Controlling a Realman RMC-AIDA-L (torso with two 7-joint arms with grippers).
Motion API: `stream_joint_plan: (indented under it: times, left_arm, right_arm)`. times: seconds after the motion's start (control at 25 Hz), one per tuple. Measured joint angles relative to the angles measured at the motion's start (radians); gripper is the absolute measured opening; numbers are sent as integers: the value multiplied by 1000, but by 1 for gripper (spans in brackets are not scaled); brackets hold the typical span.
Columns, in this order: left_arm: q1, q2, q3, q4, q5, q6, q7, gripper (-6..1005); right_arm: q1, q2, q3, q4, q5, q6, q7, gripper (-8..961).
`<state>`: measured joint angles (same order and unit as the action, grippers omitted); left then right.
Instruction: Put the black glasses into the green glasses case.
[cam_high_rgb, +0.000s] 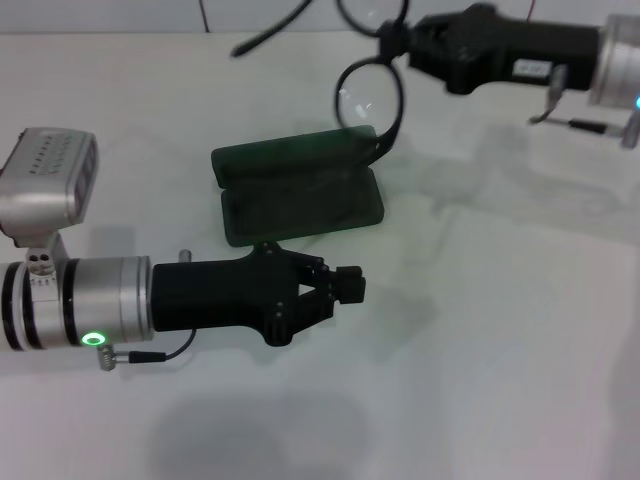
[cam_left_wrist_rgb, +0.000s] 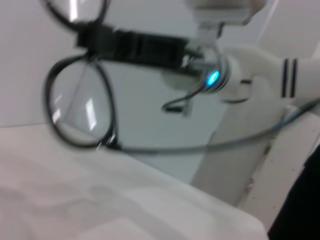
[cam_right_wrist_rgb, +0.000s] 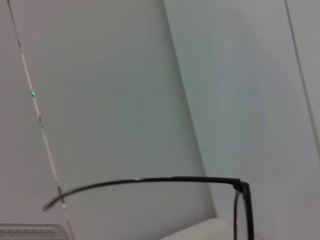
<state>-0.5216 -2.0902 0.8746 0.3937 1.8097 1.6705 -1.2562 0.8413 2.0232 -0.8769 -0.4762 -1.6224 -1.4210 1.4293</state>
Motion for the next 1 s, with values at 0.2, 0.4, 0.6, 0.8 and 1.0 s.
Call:
stream_joint_plan:
  times: [0.2, 0.4, 0.6, 0.8, 1.0]
  left_arm:
    - [-23, 0, -4, -21, -11, 3, 4, 136]
    - [-26, 1, 0, -22, -38, 27, 5, 3]
    - [-25, 4, -1, -20, -38, 53, 11, -2]
    - [-28, 5, -5, -16, -39, 58, 17, -2]
    - [-47, 6, -5, -14, -51, 58, 15, -2]
  right_arm:
    - [39, 5, -22, 120, 3, 22, -22, 38]
    - [41, 5, -28, 174, 4, 26, -52, 38]
    - [20, 5, -28, 176, 5, 21, -58, 38]
    - [18, 5, -44, 177, -1, 16, -58, 38]
    - [18, 5, -90, 174, 2, 4, -59, 38]
